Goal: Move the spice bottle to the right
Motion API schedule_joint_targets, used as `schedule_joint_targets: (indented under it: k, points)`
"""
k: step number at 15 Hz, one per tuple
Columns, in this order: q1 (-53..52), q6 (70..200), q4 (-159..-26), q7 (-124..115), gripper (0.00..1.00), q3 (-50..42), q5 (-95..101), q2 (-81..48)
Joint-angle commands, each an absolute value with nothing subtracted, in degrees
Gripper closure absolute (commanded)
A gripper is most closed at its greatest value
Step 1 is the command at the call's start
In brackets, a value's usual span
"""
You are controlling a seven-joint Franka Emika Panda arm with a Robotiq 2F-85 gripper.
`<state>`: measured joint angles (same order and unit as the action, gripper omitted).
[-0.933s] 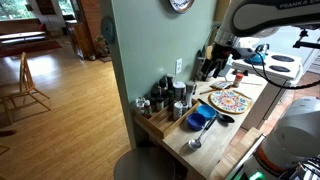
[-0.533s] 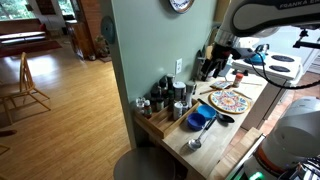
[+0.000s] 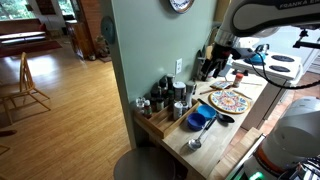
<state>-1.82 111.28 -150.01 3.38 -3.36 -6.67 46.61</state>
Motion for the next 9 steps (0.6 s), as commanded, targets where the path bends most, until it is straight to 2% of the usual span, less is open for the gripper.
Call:
schedule_joint_targets:
  k: [1, 6, 9]
  points:
    - [-1.46, 111.09, -149.85, 3.6, 0.0, -3.09, -6.89, 46.55]
    - [-1.46, 111.09, -149.85, 3.6, 0.0, -3.09, -6.89, 46.55]
    - [-3.4, 113.95, -146.62, 4.18, 0.0, -1.05, -7.09, 41.94]
